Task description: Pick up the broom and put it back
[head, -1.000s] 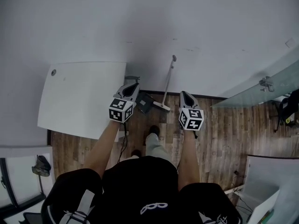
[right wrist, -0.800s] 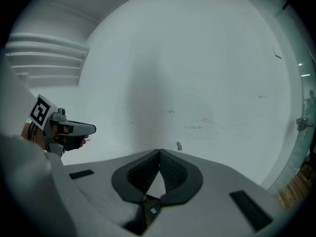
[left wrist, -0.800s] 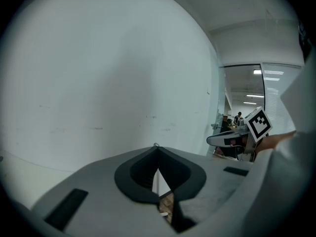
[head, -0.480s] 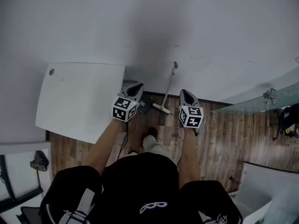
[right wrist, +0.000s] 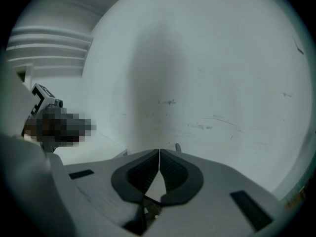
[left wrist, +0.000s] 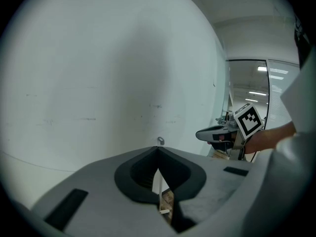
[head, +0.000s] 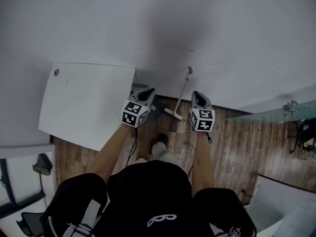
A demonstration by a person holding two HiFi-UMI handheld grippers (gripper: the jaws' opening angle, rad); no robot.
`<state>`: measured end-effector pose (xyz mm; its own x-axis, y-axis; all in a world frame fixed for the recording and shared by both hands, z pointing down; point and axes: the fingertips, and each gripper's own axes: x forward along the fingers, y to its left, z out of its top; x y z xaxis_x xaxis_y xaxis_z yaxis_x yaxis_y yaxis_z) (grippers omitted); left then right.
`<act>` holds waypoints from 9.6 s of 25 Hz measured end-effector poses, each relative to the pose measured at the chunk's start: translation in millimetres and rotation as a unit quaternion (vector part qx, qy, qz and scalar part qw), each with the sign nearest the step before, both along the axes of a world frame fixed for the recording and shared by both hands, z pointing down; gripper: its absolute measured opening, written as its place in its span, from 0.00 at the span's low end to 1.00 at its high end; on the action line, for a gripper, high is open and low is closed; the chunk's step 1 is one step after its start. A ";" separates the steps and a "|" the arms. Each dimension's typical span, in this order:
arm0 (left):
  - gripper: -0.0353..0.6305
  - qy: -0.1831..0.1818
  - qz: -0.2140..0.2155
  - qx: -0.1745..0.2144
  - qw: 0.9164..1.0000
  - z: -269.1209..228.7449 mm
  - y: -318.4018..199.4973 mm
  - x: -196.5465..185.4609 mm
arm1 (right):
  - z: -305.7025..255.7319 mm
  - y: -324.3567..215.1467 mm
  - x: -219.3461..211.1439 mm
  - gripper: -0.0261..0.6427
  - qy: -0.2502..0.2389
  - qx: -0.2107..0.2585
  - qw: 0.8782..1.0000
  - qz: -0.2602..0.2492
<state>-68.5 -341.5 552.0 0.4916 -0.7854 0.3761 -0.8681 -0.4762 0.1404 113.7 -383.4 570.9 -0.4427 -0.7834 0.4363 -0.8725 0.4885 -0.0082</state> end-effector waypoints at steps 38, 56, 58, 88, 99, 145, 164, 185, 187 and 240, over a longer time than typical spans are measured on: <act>0.08 0.018 -0.029 -0.055 0.998 99.2 -102.1 44.0 | 174.4 -133.3 -9.1 0.39 -0.006 -0.092 0.993 -0.076; 0.08 0.026 -0.058 -0.078 0.995 112.2 -112.5 30.3 | 198.2 -159.9 -22.9 0.34 0.021 -0.099 0.992 -0.077; 0.08 0.026 -0.060 -0.079 0.995 112.2 -112.9 28.6 | 197.2 -161.0 -21.9 0.25 0.025 -0.095 0.992 -0.074; 0.08 0.030 -0.045 -0.054 0.997 64.3 -38.3 6.4 | 174.2 -48.8 1.0 0.21 0.056 -0.092 0.993 -0.042; 0.08 0.028 -0.031 -0.031 0.999 41.7 46.2 -11.4 | 141.1 32.8 12.2 0.21 0.060 -0.067 0.996 -0.001; 0.08 0.042 -0.038 0.097 0.994 -92.5 232.9 -41.7 | -133.0 237.6 4.5 0.21 -0.007 0.123 0.992 0.004; 0.08 0.038 -0.029 0.105 0.993 -102.4 236.0 -41.6 | -139.8 248.1 11.9 0.21 -0.012 0.128 0.992 0.012; 0.08 0.044 -0.012 0.076 0.996 -73.1 204.3 -20.2 | -91.4 227.1 11.2 0.21 -0.005 0.079 0.997 -0.005; 0.08 0.045 -0.012 0.070 0.996 -67.9 200.4 -17.9 | -81.8 223.6 12.4 0.21 -0.003 0.070 0.997 -0.008; 0.08 0.031 -0.040 -0.062 0.997 67.7 26.8 -20.5 | 147.3 50.9 -20.8 0.21 0.070 -0.107 0.989 -0.075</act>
<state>-89.0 -314.7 619.7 0.4551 -0.7728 0.4424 -0.8901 -0.3817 0.2489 92.9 -332.5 718.2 -0.4709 -0.5959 0.6504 -0.7899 0.6132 -0.0101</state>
